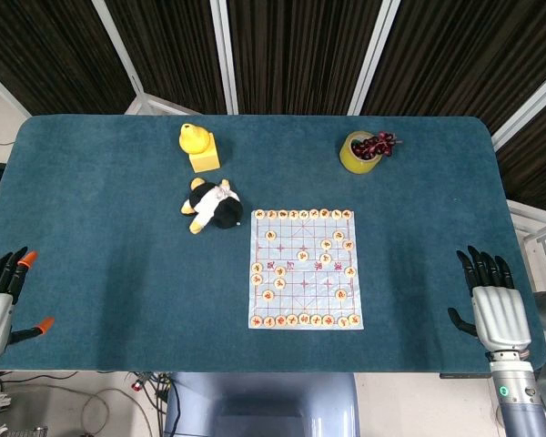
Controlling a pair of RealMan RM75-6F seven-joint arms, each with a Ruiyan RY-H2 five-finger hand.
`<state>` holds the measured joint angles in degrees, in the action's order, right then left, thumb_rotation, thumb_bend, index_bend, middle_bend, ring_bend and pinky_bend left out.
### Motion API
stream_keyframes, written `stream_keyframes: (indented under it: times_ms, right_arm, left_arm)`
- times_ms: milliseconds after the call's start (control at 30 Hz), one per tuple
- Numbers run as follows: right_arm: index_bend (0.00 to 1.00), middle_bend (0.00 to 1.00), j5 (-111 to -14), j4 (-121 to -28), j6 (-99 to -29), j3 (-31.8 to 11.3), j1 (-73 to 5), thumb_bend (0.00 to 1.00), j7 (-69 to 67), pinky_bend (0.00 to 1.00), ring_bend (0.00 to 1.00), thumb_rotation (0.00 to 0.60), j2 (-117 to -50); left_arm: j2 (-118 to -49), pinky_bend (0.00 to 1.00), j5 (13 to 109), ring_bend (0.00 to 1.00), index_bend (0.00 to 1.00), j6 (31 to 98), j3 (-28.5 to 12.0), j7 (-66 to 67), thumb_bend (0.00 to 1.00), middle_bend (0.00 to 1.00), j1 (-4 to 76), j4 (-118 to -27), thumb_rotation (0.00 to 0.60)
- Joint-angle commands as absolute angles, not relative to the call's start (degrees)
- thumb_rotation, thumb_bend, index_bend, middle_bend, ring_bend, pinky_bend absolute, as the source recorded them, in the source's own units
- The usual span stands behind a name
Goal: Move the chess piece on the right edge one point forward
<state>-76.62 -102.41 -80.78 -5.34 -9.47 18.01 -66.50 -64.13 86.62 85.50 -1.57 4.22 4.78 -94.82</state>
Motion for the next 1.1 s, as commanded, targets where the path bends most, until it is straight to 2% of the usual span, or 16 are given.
stream_keyframes:
  times_ms: [33,367,433,467,533,600,667,700,767,867,1100]
  right_arm:
    - [0.0,0.0,-76.4,-103.2,-80.4,-5.8,-10.0,0.33,18.7,0.04,0.0,0.6,-66.9]
    - [0.0,0.0,-71.6,-109.6,-73.6,-10.9,-18.5,0.33,29.7,0.04,0.0,0.6,-70.2]
    - [0.0,0.02,-69.4,-110.4,-71.7,-11.8,-20.9,0.33,32.9,0.07,0.05,0.6,-71.8]
    - [0.0,0.08,-67.9,-110.8,-70.6,-12.2,-22.1,0.33,34.6,0.15,0.13,0.6,-72.7]
    - [0.0,0.29,-64.4,-111.0,-68.7,-12.8,-24.4,0.33,37.8,0.37,0.36,0.6,-74.6]
    - [0.0,0.58,-60.3,-110.1,-67.2,-13.1,-26.8,0.33,41.7,0.65,0.66,0.6,-77.0]
    - [0.02,0.7,-55.9,-109.4,-65.9,-13.0,-28.7,0.33,44.7,0.75,0.78,0.6,-79.0]
    - [0.05,0.79,-53.1,-109.0,-65.5,-13.0,-29.8,0.33,46.7,0.8,0.86,0.6,-80.2]
    - [0.13,0.9,-50.1,-107.8,-65.5,-12.8,-31.5,0.33,49.4,0.86,0.95,0.6,-82.3]
    - [0.19,0.96,-47.7,-104.9,-66.7,-12.2,-33.5,0.33,52.3,0.88,1.0,0.6,-86.2]
    - [0.28,0.99,-45.5,-97.8,-67.6,-11.7,-36.2,0.33,53.8,0.9,1.0,0.6,-92.2]
  left_arm:
    - [-64.2,0.0,86.5,0.0,0.0,85.4,-1.6,4.2,0.0,0.0,4.8,-94.7,0.6]
    - [-64.1,0.0,86.5,0.0,0.0,85.2,-1.7,3.7,0.0,0.0,5.0,-94.8,0.6]
    - [-64.1,0.0,86.5,0.0,0.0,85.1,-1.6,3.6,0.0,0.0,5.0,-94.9,0.6]
    - [-64.1,0.0,86.5,0.0,0.0,85.1,-1.6,3.6,0.0,0.0,5.0,-95.0,0.6]
    - [-64.1,0.0,86.5,0.0,0.0,85.2,-1.7,3.6,0.0,0.0,5.0,-94.9,0.6]
    - [-64.1,0.0,86.5,0.0,0.0,85.2,-1.7,3.5,0.0,0.0,5.0,-94.9,0.6]
    - [-64.0,0.0,86.3,0.0,0.0,85.2,-1.8,3.3,0.0,0.0,5.0,-94.8,0.6]
    - [-64.0,0.0,86.2,0.0,0.0,85.1,-1.9,3.2,0.0,0.0,5.0,-94.8,0.6]
    - [-64.0,0.0,86.2,0.0,0.0,84.9,-1.9,3.1,0.0,0.0,5.1,-94.7,0.6]
    - [-64.0,0.0,86.1,0.0,0.0,84.7,-1.9,2.9,0.0,0.0,5.2,-94.7,0.6]
    - [-63.9,0.0,85.7,0.0,0.0,84.3,-2.0,2.6,0.0,0.0,5.4,-94.8,0.6]
